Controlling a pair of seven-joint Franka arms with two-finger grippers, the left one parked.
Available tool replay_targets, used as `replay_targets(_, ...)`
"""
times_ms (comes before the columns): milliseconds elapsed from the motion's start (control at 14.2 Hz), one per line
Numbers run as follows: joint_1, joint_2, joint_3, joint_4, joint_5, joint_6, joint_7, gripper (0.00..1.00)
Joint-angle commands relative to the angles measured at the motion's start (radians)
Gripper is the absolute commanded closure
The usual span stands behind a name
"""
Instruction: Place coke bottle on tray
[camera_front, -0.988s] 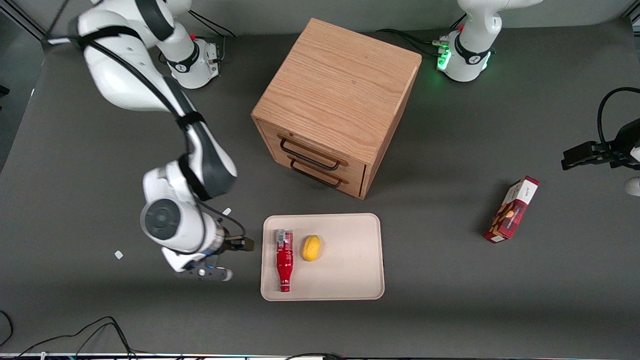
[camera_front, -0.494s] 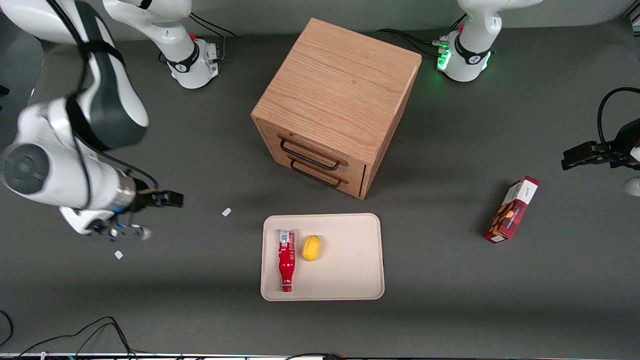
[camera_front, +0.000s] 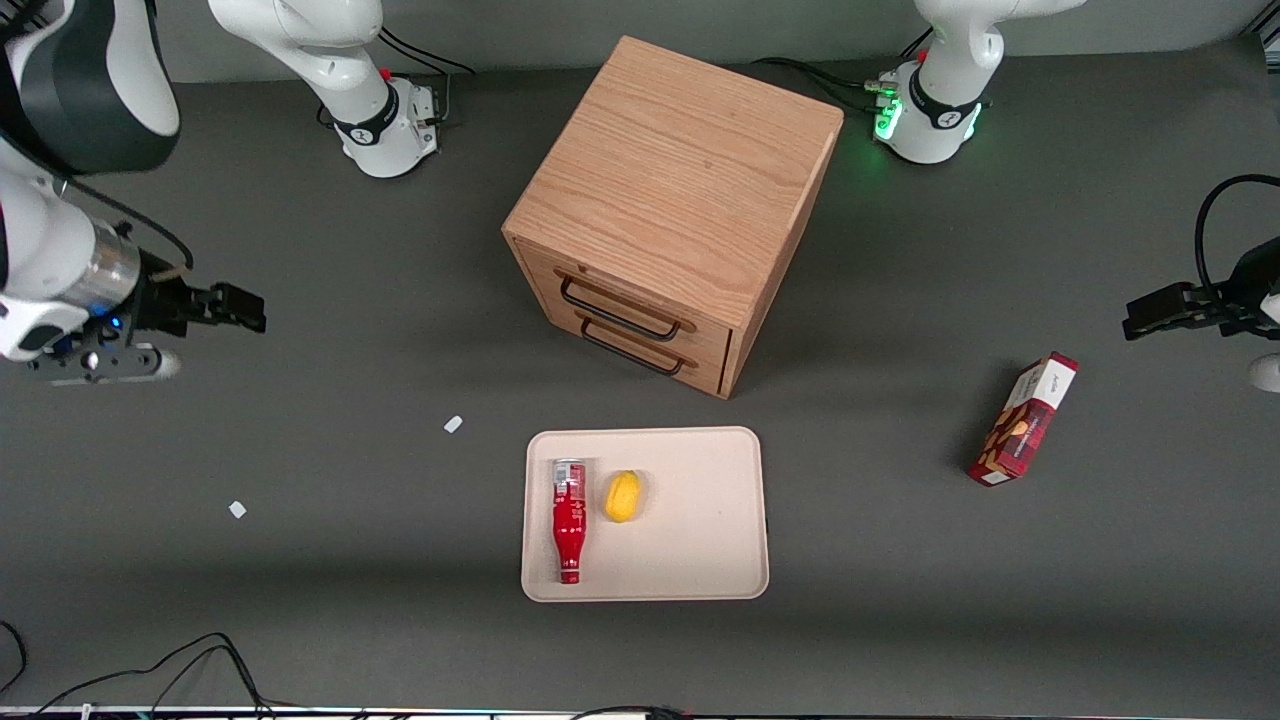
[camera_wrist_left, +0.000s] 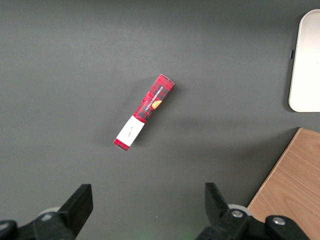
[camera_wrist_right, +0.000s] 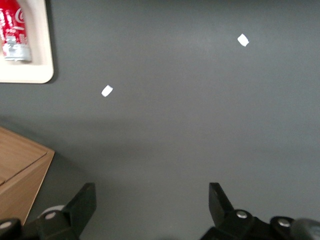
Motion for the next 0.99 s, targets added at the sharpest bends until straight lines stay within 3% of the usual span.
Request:
replay_targets(0,0.152,-0.115,-0.173,-0.059,0.056,-0.019,-0.044,0.0)
replay_targets(918,0.132,-0.131,-0.118,-0.048,0.045,-0.05,0.012,0.0)
